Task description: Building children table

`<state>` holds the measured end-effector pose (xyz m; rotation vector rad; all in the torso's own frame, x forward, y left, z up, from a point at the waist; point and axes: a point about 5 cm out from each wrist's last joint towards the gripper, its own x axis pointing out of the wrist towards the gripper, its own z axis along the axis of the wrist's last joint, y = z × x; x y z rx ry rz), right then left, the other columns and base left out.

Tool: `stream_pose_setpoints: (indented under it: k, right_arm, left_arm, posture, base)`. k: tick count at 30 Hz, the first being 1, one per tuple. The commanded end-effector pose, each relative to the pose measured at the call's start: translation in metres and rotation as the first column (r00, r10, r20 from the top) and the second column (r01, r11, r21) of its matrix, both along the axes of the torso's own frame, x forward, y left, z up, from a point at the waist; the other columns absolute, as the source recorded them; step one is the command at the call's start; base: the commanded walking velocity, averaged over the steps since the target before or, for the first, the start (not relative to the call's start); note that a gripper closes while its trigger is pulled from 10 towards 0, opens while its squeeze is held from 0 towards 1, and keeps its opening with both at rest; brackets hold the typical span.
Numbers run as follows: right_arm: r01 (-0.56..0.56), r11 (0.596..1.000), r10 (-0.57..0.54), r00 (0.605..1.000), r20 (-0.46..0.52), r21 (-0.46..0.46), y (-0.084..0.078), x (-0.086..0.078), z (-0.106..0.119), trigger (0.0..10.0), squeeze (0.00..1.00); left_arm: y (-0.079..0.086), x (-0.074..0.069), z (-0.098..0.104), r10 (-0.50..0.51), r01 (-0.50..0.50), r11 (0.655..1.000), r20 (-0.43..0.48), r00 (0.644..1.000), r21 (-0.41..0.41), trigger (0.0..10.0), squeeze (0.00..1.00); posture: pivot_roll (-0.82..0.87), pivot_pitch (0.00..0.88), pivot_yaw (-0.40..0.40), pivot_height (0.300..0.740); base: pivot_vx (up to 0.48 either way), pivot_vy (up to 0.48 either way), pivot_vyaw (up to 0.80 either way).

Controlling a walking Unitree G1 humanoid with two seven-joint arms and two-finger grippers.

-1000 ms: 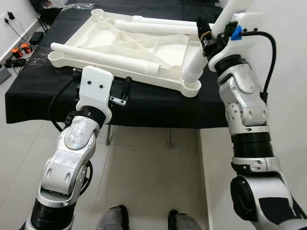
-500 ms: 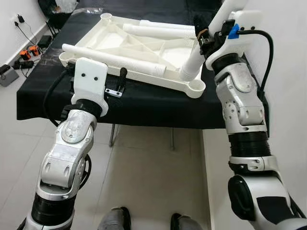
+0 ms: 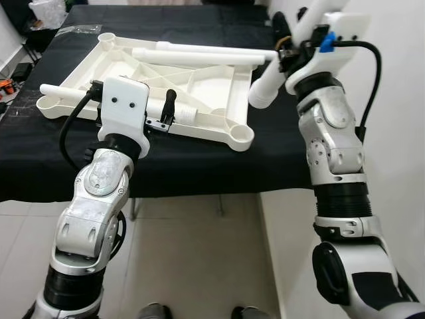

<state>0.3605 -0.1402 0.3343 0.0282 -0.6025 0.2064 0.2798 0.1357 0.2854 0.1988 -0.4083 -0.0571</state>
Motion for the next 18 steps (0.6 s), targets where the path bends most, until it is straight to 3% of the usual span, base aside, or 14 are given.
stream_pose_setpoints:
  k: [1, 18]
  right_arm:
    - [-0.01, 1.0, 0.01, 1.0, 0.025, -0.01, 0.004, -0.001, 0.006, 10.0, 0.0]
    - [-0.006, 1.0, 0.007, 0.999, 0.038, -0.017, -0.004, 0.007, 0.019, 10.0, 0.0]
  left_arm:
    - [0.003, 0.002, 0.0, 0.023, -0.023, 1.0, 0.002, 1.0, 0.007, 10.0, 0.0]
    - [0.004, 0.004, 0.005, 0.025, -0.025, 0.999, 0.008, 1.0, -0.046, 10.0, 0.0]
  posture:
    - [0.06, 0.173, -0.028, 0.74]
    - [0.05, 0.214, -0.026, 0.74]
  base:
    - [0.289, 0.0, 0.0]
    - [0.033, 0.0, 0.0]
